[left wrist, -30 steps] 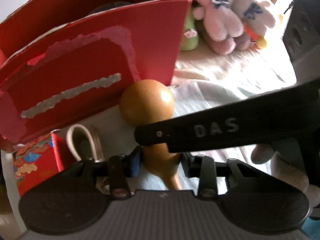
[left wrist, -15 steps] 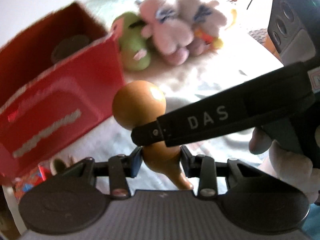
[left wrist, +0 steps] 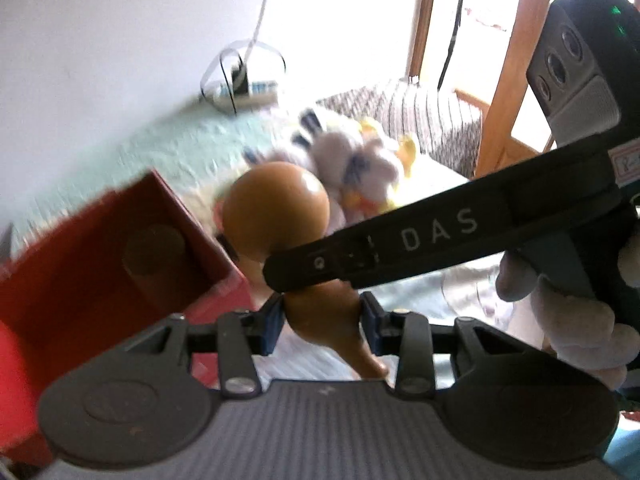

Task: Organize objects
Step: 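Lift the gourd with the right tool and carry it over the red box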

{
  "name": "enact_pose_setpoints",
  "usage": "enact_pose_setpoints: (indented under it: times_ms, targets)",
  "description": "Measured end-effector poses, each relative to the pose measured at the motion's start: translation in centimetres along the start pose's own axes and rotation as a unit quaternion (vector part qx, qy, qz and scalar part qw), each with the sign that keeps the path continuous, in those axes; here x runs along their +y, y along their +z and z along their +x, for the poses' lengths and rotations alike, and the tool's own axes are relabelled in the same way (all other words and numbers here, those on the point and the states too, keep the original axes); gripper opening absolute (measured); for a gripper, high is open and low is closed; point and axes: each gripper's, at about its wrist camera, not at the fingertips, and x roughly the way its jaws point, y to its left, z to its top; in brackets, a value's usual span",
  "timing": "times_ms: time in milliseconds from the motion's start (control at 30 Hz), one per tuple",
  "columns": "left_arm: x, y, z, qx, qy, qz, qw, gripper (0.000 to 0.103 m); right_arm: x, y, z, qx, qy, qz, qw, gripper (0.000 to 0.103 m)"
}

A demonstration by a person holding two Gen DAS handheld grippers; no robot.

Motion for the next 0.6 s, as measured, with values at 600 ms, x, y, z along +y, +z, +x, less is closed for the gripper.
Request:
enact_pose_setpoints:
  times_ms: [600]
  targets:
    - [14.0,2.2,0.5,-0.002,0.049,-0.071,0.9963,0.039,6.4,6.6,13.6,0.092,-0.003,-0.095,0.991,0.03]
